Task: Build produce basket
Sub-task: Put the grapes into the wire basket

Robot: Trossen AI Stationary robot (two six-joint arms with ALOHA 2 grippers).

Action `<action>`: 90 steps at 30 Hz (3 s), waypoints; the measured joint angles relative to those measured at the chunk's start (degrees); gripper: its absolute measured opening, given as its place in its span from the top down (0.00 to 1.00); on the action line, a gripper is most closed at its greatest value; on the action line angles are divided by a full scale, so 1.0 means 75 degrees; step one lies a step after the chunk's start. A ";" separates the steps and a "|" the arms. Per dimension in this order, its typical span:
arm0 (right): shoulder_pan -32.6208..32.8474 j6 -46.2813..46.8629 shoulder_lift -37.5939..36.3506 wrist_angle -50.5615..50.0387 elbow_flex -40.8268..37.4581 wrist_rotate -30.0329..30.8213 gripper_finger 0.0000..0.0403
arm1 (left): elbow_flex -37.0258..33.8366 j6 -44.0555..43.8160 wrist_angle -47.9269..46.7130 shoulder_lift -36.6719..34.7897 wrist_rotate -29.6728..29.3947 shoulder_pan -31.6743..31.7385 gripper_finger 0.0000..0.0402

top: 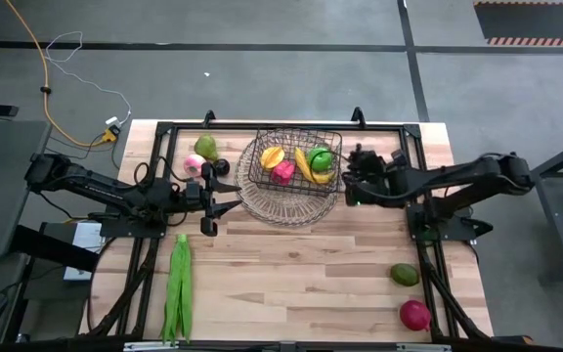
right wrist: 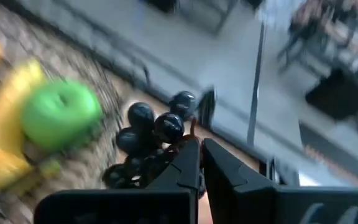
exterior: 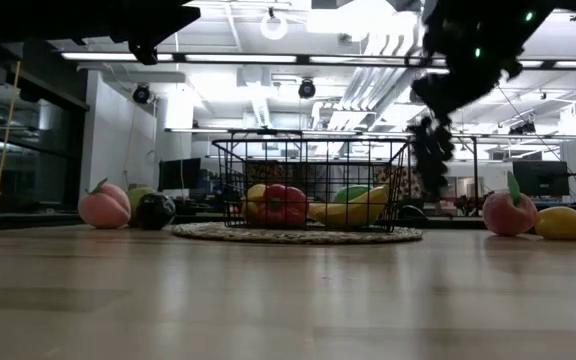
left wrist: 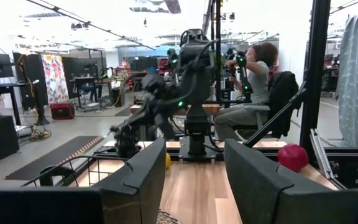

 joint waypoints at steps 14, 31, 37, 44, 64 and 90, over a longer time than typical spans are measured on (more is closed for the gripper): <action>0.1609 -0.2002 0.0041 0.1846 0.0318 0.3093 1.00 | 0.0000 0.0000 0.0003 0.0000 0.0000 0.0003 0.62; 0.1514 -0.2854 0.0141 0.3215 0.0312 0.2509 1.00 | 0.0000 -0.0001 0.0003 0.0000 -0.0003 0.0002 0.62; 0.1109 -0.4407 0.0141 0.4442 0.0312 0.1366 1.00 | 0.0000 0.0000 0.0003 0.0000 -0.0044 0.0002 0.62; 0.0666 -0.7314 0.0141 0.7194 0.0312 -0.0833 1.00 | 0.0000 0.0000 0.0003 0.0000 -0.0064 0.0000 0.62; -0.1073 -0.7968 0.0103 0.7460 0.0309 -0.5573 1.00 | 0.0000 0.0000 -0.0058 0.0000 -0.0061 0.0000 0.62; -0.1782 -0.6813 0.0157 0.4390 0.0306 -0.7509 1.00 | 0.0000 0.0000 -0.0058 0.0000 -0.0061 0.0003 0.62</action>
